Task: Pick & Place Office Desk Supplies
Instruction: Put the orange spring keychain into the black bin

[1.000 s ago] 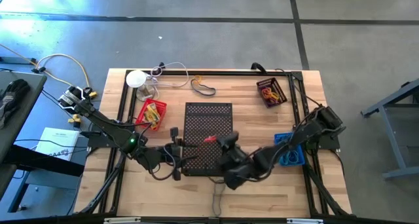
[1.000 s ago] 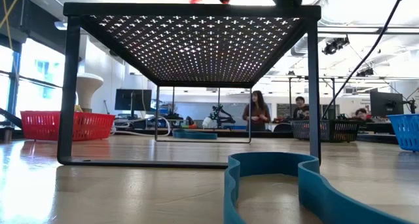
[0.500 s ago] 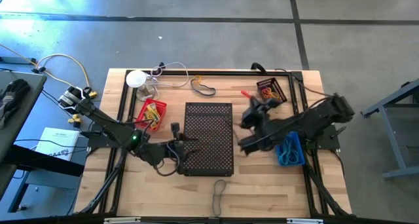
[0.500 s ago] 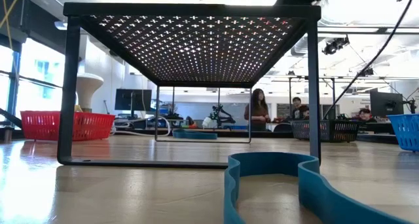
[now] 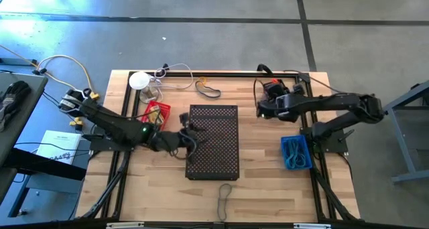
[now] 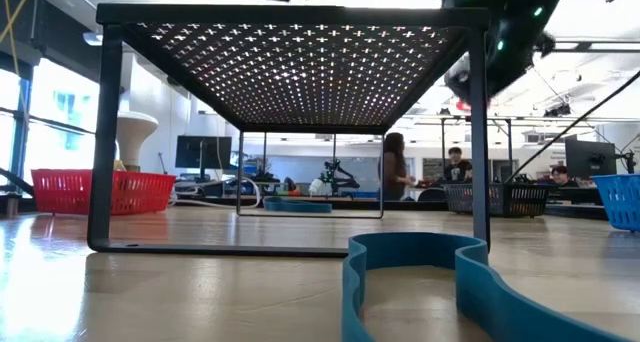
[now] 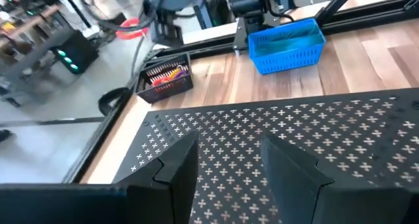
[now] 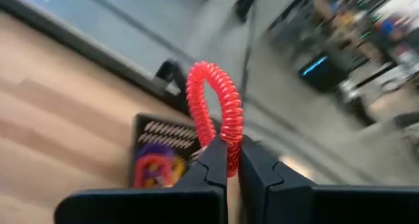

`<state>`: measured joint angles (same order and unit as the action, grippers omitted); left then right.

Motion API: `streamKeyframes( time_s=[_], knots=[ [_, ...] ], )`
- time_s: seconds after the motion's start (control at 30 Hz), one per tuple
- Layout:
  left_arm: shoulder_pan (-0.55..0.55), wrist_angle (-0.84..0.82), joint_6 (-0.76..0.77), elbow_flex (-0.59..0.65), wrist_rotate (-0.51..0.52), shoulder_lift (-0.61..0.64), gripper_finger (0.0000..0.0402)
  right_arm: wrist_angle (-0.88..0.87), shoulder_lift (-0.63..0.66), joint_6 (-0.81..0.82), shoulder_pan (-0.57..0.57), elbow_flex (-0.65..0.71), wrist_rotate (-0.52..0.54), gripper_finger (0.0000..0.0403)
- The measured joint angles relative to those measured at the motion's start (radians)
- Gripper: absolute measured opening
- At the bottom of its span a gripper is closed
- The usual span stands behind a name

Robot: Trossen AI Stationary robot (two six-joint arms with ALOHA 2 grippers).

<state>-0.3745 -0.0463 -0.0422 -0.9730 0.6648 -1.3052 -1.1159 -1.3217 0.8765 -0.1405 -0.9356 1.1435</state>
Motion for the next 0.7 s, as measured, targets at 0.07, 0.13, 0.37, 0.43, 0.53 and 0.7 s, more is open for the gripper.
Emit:
streamKeyframes(
  time_s=[0.07, 0.13, 0.37, 0.43, 0.53, 0.7],
  knots=[
    [0.033, 0.000, 0.002, 0.000, -0.051, 0.000, 0.0158, 0.156, 0.003, -0.149, -0.065, 0.038, -0.098, 0.0006],
    [0.062, 0.000, 0.015, 0.000, -0.086, 0.000, 0.0158, 0.318, 0.002, -0.319, -0.139, 0.082, -0.256, 0.0009],
    [0.100, -0.019, 0.040, 0.000, -0.121, 0.000, 0.0158, 0.597, -0.006, -0.482, -0.316, 0.161, -0.454, 0.0012],
    [0.100, -0.025, 0.037, 0.000, -0.122, 0.000, 0.0158, 0.595, -0.005, -0.474, -0.348, 0.163, -0.433, 0.0012],
    [0.100, -0.036, 0.021, 0.000, -0.124, 0.000, 0.0158, 0.551, -0.005, -0.440, -0.384, 0.167, -0.449, 0.0013],
    [0.105, -0.052, 0.013, 0.000, -0.124, 0.000, 0.0158, 0.466, -0.010, -0.379, -0.436, 0.168, -0.505, 0.0013]
  ],
)
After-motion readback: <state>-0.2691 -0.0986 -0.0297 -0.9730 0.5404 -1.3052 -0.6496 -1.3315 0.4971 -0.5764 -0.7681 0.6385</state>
